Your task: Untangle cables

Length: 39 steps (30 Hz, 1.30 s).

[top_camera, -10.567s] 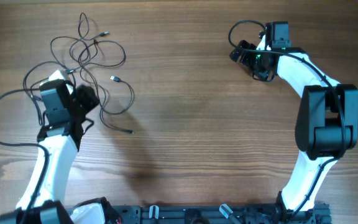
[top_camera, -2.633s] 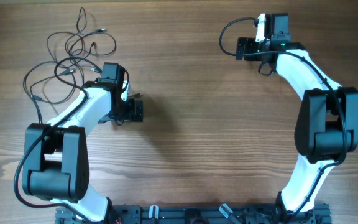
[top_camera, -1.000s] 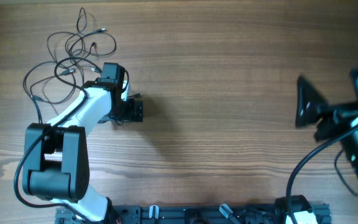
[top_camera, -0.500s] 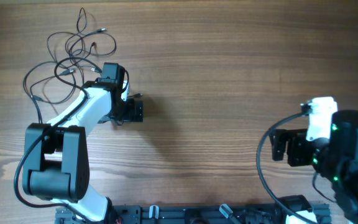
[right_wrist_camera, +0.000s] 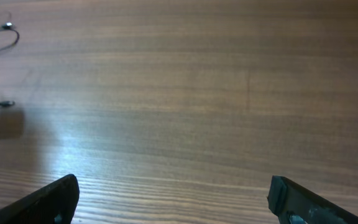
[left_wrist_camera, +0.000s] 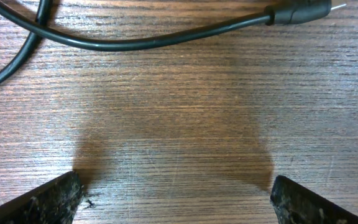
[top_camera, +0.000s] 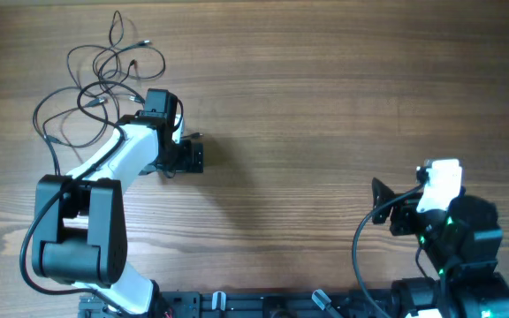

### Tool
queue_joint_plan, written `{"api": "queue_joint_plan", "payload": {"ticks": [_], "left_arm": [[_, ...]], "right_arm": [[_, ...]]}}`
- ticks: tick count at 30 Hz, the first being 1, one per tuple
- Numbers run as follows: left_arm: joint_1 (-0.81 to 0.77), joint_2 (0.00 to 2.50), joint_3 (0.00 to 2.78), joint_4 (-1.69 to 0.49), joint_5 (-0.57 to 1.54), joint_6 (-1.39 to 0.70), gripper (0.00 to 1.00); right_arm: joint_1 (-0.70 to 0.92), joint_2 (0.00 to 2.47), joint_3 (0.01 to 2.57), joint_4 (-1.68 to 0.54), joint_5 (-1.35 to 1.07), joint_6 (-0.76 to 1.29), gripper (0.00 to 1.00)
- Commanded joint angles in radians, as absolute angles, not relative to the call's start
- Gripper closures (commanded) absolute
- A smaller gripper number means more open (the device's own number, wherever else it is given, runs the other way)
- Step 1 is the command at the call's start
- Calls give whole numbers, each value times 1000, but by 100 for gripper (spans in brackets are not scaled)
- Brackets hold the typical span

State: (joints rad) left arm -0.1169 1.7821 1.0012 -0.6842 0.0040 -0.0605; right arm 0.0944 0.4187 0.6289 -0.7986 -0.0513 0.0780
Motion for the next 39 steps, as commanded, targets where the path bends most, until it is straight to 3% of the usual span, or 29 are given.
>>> {"api": "queue_joint_plan", "payload": {"ticks": [1,8,14,19,26,32,36,39], "left_arm": [[-116,1803,995,-685,13,-52,0],[-116,1803,995,-685,14,-52,0],[-116,1803,995,-685,14,-52,0],[-116,1803,995,-685,14,-52,0],[-116,1803,995,-685,14,-52,0],[-116,1803,995,-685,14,-52,0],[-116,1803,995,-685,14,-52,0],[-116,1803,995,-685,14,-52,0]], "right_arm": [[89,327,554,-783,-45,79,0],[86,170,363,-609,-45,79,0],[86,2,230,-588,-45,79,0],[84,4,198,-532,-45,79,0],[84,3,197,-141,-45,79,0],[85,3,146,-5,-45,79,0],[85,3,41,283,-45,79,0],[85,3,6,336,-46,81,0]]}}
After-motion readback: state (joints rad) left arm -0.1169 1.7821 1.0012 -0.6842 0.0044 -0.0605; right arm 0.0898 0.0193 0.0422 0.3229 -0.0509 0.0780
